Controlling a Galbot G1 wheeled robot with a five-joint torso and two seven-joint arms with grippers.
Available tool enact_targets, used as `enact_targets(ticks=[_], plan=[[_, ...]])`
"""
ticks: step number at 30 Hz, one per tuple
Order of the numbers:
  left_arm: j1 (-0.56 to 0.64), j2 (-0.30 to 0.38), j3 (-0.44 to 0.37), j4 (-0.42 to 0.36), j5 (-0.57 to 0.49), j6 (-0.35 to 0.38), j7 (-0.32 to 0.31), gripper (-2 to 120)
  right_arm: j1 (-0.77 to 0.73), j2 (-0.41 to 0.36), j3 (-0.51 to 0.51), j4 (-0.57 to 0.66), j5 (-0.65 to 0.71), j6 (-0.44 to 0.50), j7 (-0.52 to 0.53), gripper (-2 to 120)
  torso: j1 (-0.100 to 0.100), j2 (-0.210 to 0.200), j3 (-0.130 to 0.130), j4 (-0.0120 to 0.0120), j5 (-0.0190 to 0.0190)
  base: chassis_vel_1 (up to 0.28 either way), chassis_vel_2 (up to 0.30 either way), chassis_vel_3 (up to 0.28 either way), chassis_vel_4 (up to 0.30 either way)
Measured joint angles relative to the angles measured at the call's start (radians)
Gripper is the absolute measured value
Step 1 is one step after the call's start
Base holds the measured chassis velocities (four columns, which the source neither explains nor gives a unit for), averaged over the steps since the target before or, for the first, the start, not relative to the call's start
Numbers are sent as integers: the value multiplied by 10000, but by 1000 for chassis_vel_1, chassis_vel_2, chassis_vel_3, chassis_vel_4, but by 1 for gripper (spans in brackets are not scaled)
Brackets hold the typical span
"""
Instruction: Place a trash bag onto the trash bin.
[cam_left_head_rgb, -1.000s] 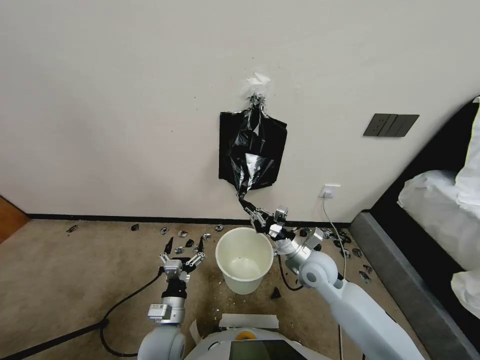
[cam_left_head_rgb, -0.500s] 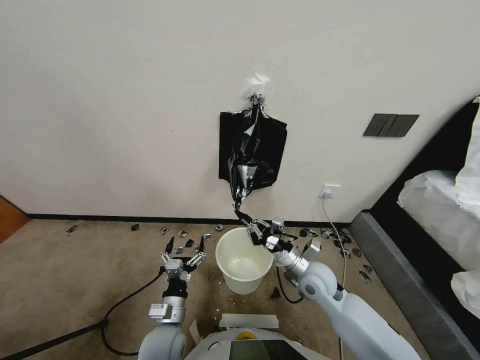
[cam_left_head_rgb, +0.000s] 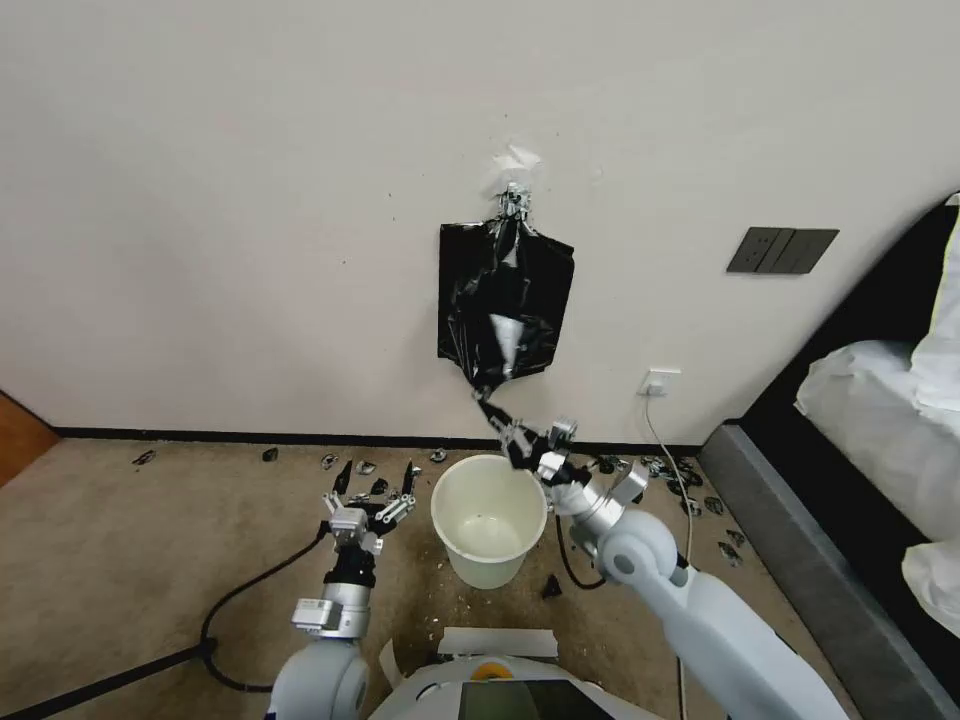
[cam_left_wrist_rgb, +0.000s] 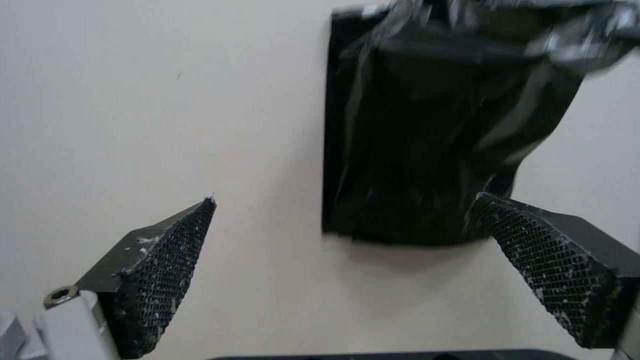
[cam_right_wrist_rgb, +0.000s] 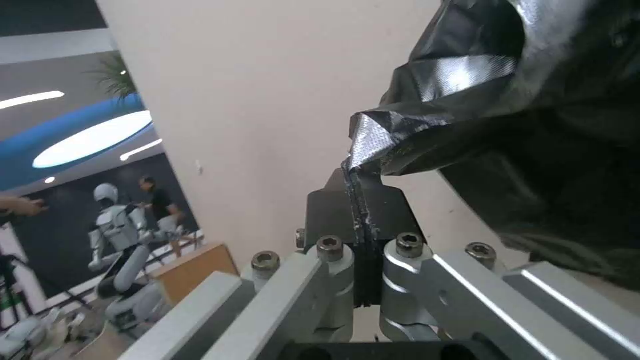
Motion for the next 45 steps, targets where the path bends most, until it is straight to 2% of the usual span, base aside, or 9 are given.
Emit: enact_targets(ticks=[7,10,15,18,20,29,36,38,45], plan=[[-2309,3328,-30,-390,-2957,1241,-664,100,-87,20,3,23,-504,-35,300,0,0,0,0,-2,0,0,0,0,0],[-5367,5685,1295,-19,-4824,2011,-1204,100,-119,6,41,-7,-846,-38,377,0,1,-1,1,-5,1,0,0,0,0],[-8117,7095,2609,344,-6313,2523,-1357,100,222,-6,-325,-130,-988,-38,411,0,2,0,2,-13,-4,0,0,0,0],[-8824,7852,2706,293,-6533,2623,-1330,100,700,44,-899,-359,-986,-39,424,0,1,0,1,3,9,0,0,0,0],[-9880,8261,3826,385,-6710,2729,-1193,100,878,117,-1161,-463,-1042,-41,431,0,0,0,1,19,-7,0,0,0,0],[-14983,6876,9609,1711,-6614,2828,-1131,100,822,50,-835,-476,-981,-32,521,0,1,-1,2,-9,-6,0,0,0,0],[-17687,6686,11885,2105,-6749,3628,-832,100,742,44,-671,-461,-962,-21,536,0,0,-1,1,5,-1,0,0,0,0],[-19378,6348,13326,2376,-7005,4375,-607,100,714,26,-574,-495,-926,6,519,0,1,-1,1,2,3,0,0,0,0],[-21291,5635,14534,3054,-7417,5771,-281,100,571,16,-312,-422,-882,35,480,0,0,-1,0,-1,1,0,0,0,0]])
